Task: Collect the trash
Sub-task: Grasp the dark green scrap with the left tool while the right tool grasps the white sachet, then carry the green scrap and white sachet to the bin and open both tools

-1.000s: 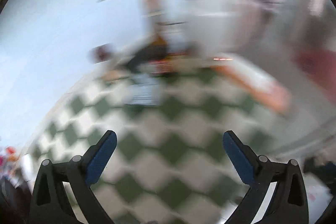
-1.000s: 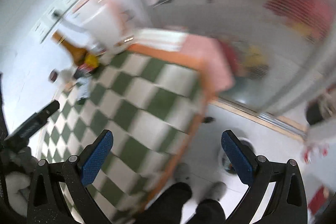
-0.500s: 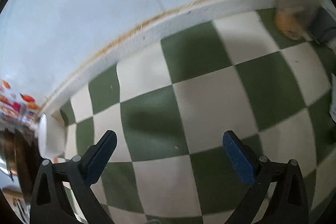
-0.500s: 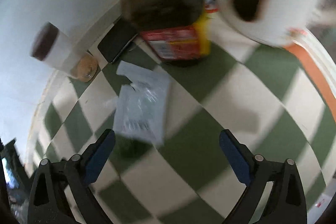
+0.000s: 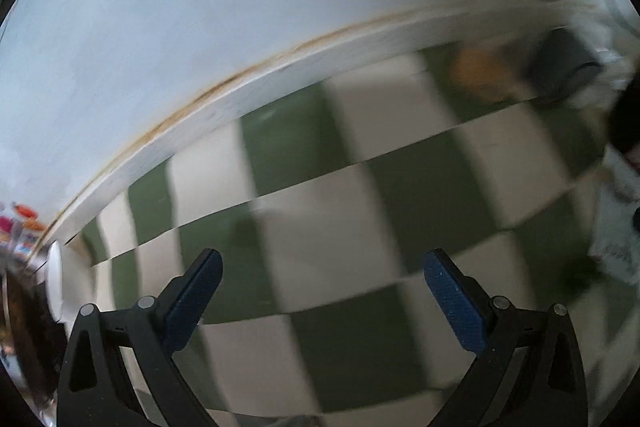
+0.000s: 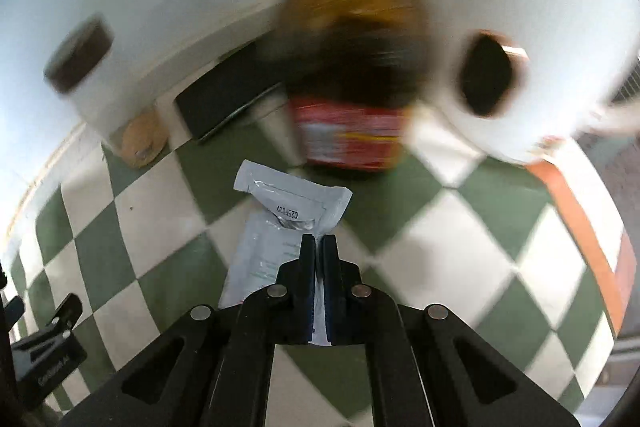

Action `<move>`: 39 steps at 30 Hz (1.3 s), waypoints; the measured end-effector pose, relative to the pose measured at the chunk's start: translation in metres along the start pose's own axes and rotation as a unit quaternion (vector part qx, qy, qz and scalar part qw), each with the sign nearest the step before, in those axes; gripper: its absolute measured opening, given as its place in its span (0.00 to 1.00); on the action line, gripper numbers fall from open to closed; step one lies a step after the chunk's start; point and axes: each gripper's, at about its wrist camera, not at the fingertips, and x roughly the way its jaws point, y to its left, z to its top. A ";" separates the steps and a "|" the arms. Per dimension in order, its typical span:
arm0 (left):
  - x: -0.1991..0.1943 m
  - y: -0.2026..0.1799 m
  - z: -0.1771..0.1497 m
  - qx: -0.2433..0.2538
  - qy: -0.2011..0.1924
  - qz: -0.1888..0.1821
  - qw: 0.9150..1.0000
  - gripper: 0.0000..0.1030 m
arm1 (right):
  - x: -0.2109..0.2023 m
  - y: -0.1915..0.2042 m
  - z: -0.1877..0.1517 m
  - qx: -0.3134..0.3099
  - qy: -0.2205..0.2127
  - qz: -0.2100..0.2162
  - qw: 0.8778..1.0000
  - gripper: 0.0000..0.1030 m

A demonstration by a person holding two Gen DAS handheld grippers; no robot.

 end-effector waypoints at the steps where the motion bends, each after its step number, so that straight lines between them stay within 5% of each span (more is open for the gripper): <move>1: -0.004 -0.007 0.001 0.006 -0.001 -0.025 1.000 1.00 | -0.004 -0.008 -0.002 0.009 -0.002 -0.002 1.000 0.03; 4: -0.015 -0.037 0.000 0.038 -0.004 -0.116 0.993 1.00 | -0.015 -0.043 -0.015 0.035 -0.003 -0.019 0.999 0.03; 7: -0.021 -0.070 -0.005 0.083 -0.010 -0.167 0.982 0.96 | -0.013 -0.087 -0.028 0.066 0.006 -0.039 0.997 0.03; 12: -0.013 -0.105 -0.016 0.132 0.006 -0.198 0.971 0.59 | -0.005 -0.125 -0.046 0.116 0.020 -0.047 0.992 0.03; 13: -0.013 -0.113 -0.017 0.137 0.008 -0.199 0.970 0.44 | -0.005 -0.129 -0.049 0.120 0.020 -0.048 0.991 0.03; 16: -0.018 -0.127 -0.019 0.156 -0.005 -0.188 0.970 0.28 | -0.008 -0.143 -0.057 0.129 0.018 -0.046 0.990 0.03; 22: -0.030 -0.119 -0.021 0.142 -0.024 -0.176 0.974 0.26 | -0.021 -0.148 -0.062 0.138 0.005 -0.031 0.990 0.03; 29: -0.097 -0.115 -0.035 0.153 -0.088 -0.166 0.970 0.26 | -0.083 -0.171 -0.068 0.150 -0.025 -0.006 0.988 0.03; 35: -0.163 -0.138 -0.065 0.182 -0.095 -0.207 0.957 0.26 | -0.150 -0.204 -0.095 0.171 -0.065 0.016 0.983 0.03; 39: -0.205 -0.168 -0.093 0.216 -0.086 -0.254 0.939 0.26 | -0.195 -0.249 -0.134 0.205 -0.086 0.019 0.975 0.03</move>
